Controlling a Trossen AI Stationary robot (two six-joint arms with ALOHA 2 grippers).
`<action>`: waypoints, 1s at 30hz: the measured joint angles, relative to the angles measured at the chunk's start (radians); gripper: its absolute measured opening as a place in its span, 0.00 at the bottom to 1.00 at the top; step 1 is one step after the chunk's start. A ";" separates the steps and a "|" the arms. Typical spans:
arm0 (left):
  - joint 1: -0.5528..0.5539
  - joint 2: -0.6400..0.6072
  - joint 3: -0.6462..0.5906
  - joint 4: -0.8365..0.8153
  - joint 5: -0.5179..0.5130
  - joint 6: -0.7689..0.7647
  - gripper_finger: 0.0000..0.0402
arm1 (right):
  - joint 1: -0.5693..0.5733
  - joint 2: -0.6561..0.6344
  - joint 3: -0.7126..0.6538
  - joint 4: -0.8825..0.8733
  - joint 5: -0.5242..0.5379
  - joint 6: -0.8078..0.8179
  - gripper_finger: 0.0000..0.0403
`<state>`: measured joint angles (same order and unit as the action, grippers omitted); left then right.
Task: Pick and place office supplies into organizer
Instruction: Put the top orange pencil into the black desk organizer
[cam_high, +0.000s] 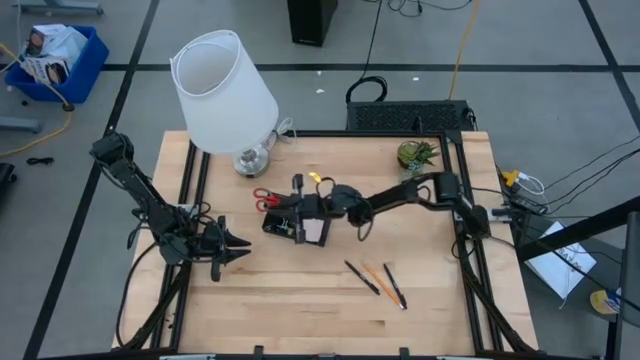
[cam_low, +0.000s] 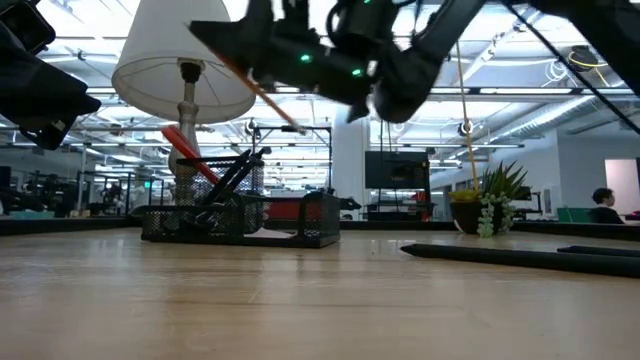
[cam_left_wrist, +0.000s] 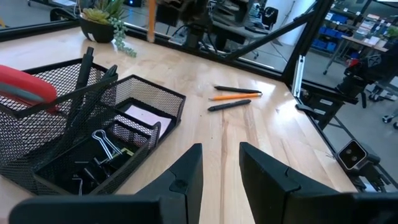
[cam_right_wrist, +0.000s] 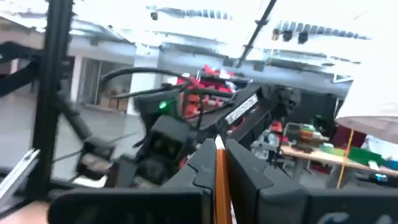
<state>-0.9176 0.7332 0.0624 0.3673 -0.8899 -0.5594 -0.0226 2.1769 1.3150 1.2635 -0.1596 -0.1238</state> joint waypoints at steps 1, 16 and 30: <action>0.000 0.000 0.000 -0.001 0.000 0.000 0.27 | -0.005 0.021 0.030 0.003 -0.005 0.007 0.04; 0.000 0.000 0.000 -0.023 0.002 -0.008 0.27 | -0.062 0.130 0.248 0.024 -0.066 0.026 0.04; 0.000 0.000 0.000 -0.032 -0.012 -0.007 0.27 | -0.074 0.130 0.278 0.010 -0.081 0.002 0.04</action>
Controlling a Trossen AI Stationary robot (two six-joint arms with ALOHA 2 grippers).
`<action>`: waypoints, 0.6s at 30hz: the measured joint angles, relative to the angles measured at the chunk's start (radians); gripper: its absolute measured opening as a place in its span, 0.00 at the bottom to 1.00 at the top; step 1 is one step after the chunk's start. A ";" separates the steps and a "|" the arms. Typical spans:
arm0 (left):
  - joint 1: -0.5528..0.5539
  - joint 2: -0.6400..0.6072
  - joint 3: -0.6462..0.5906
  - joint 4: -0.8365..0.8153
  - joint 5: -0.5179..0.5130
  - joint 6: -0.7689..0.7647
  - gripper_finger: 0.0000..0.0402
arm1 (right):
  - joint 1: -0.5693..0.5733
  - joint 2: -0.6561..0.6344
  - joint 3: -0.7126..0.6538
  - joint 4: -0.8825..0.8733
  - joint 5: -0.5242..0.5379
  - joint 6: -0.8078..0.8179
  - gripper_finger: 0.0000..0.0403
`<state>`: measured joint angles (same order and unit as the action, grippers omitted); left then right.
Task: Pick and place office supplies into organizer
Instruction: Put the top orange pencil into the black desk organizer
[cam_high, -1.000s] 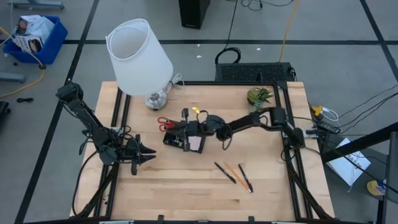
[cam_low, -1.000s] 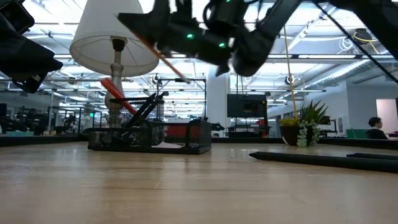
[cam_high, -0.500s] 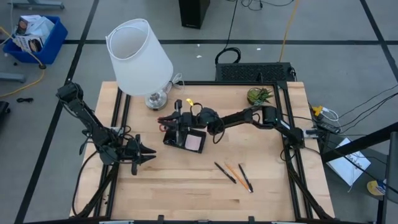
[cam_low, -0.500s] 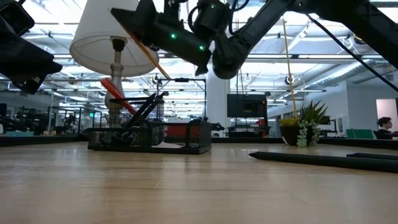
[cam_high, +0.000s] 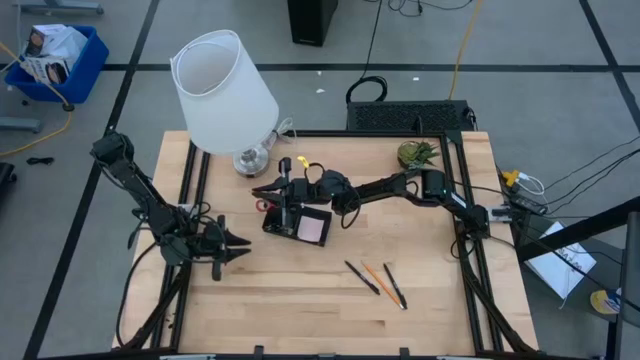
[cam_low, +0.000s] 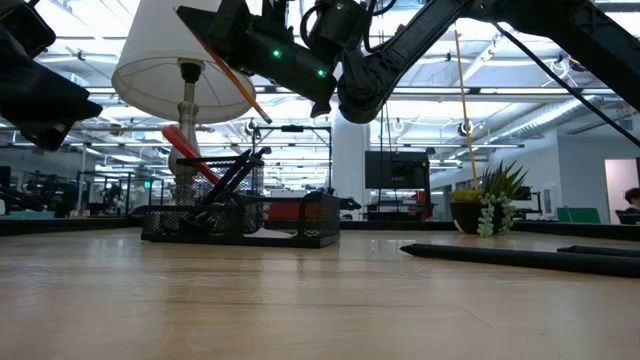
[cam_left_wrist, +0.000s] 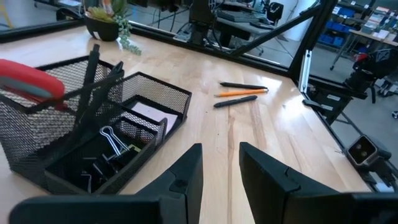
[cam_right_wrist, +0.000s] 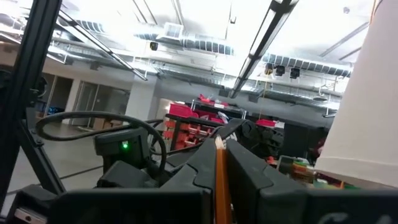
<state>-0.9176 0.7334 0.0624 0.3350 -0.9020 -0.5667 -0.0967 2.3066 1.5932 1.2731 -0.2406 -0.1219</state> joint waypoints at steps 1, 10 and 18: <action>0.000 0.000 0.000 0.007 -0.007 0.008 0.27 | 0.000 0.000 0.000 -0.004 0.000 0.007 0.04; 0.090 0.000 0.000 0.167 -0.075 0.111 0.27 | 0.048 0.000 0.000 0.021 -0.029 0.104 0.04; 0.201 0.000 0.000 0.246 -0.042 0.187 0.27 | 0.094 0.000 0.110 -0.050 -0.036 0.030 0.04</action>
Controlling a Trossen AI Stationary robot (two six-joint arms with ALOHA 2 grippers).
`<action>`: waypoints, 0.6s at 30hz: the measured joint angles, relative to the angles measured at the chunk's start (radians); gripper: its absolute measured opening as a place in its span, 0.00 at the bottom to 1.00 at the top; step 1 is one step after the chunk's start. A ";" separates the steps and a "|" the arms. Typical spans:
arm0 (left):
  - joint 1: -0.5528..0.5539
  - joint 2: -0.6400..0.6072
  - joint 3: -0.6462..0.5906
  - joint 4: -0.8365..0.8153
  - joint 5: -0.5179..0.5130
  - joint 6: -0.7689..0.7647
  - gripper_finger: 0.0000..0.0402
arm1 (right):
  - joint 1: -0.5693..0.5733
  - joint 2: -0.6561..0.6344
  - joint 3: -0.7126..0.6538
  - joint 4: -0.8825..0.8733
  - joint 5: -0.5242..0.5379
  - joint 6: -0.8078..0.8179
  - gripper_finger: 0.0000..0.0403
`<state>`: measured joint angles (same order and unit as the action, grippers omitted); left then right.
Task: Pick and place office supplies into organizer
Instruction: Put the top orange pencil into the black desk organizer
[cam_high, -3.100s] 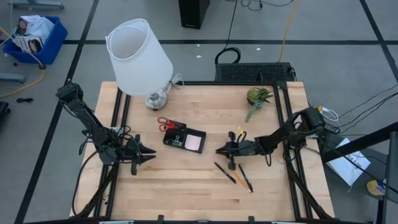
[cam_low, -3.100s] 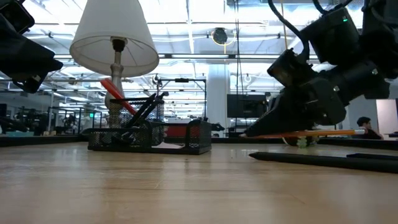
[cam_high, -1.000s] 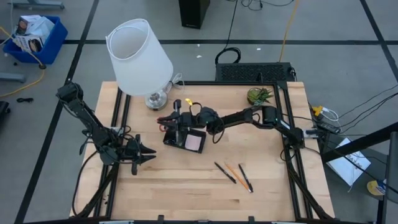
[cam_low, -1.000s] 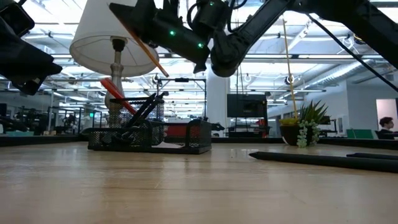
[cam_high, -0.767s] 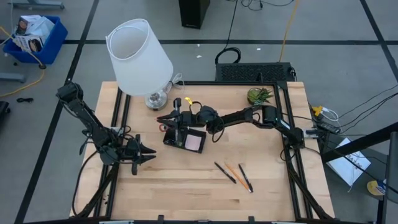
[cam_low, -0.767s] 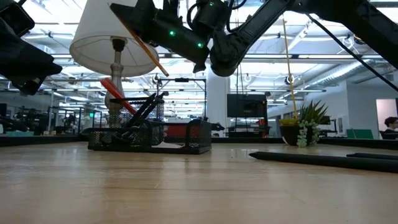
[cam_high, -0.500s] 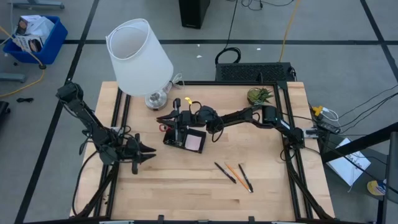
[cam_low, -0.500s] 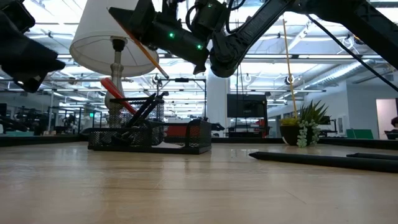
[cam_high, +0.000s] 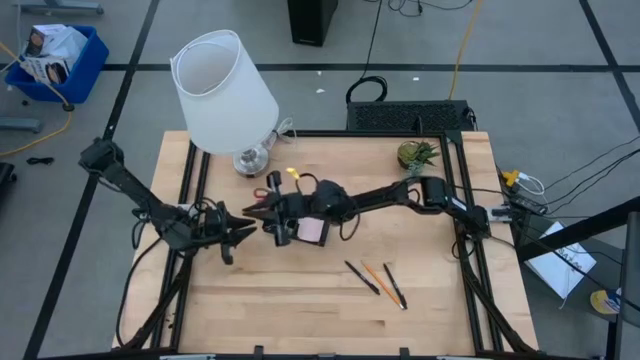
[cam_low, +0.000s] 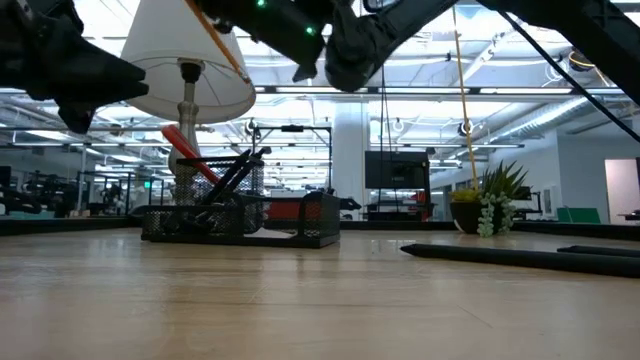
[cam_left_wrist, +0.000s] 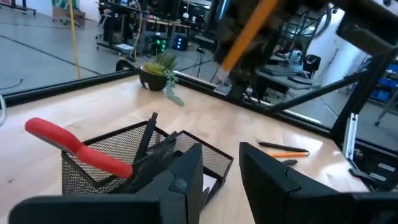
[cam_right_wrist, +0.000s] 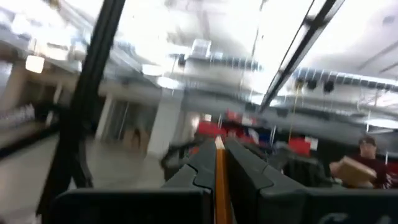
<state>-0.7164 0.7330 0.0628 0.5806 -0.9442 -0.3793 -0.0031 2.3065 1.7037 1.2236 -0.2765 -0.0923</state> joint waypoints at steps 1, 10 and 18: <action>-0.001 0.000 0.000 -0.002 0.001 0.000 0.27 | -0.003 0.000 0.019 -0.052 -0.014 -0.023 0.04; -0.128 0.000 0.000 -0.002 -0.043 0.082 0.27 | -0.029 0.026 0.051 -0.009 -0.129 -0.051 0.04; -0.262 0.000 0.000 -0.001 -0.246 0.111 0.27 | -0.091 0.216 0.150 0.204 -0.126 0.130 0.03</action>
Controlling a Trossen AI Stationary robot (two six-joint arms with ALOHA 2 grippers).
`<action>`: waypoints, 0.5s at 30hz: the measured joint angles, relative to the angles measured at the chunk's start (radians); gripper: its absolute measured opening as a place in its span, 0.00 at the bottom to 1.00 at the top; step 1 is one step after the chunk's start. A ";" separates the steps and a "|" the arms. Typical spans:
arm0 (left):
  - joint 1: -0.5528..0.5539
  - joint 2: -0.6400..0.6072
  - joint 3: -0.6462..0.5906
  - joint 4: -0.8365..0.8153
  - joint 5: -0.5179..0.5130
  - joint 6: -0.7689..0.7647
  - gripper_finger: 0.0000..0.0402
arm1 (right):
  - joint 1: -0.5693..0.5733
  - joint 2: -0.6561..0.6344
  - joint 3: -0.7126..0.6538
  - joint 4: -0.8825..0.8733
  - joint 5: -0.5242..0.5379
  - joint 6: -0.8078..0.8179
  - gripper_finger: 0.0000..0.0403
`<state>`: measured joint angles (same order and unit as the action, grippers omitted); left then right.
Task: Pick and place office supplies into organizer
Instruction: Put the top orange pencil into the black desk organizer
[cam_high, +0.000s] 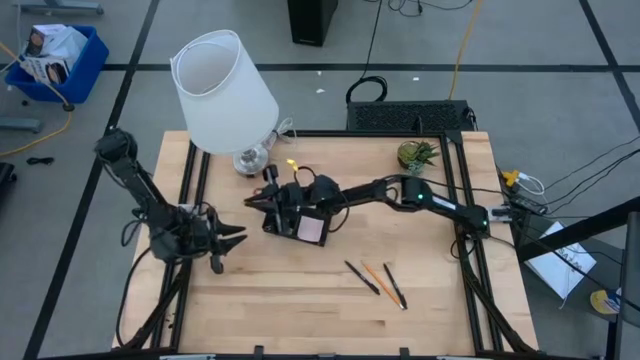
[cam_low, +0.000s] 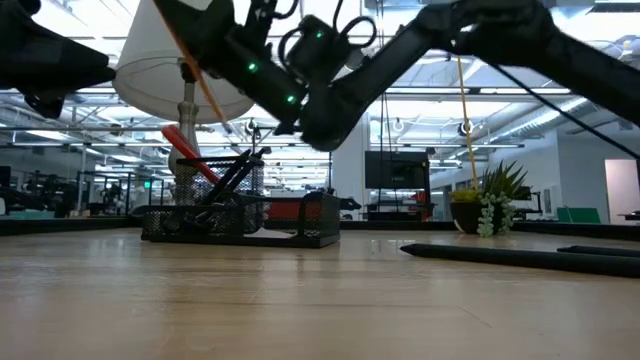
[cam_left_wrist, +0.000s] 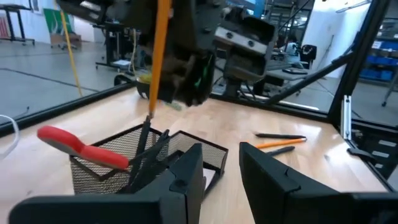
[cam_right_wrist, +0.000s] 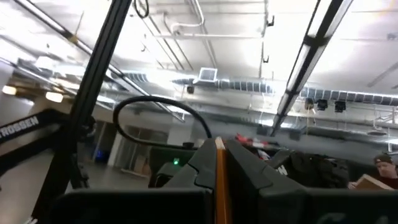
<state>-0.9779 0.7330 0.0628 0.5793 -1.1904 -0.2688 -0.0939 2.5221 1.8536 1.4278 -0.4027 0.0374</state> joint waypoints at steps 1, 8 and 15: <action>-0.013 0.000 0.000 0.000 -0.016 0.008 0.27 | -0.004 0.021 0.029 0.001 -0.007 0.013 0.03; -0.091 0.000 0.000 0.001 -0.118 0.029 0.27 | -0.024 0.148 0.218 -0.017 -0.048 0.077 0.03; -0.125 0.000 0.000 0.002 -0.128 0.032 0.27 | -0.028 0.159 0.214 -0.037 -0.046 0.095 0.04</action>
<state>-1.1030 0.7330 0.0628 0.5808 -1.3182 -0.2371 -0.1221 2.6812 2.0680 1.3909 -0.4482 0.1326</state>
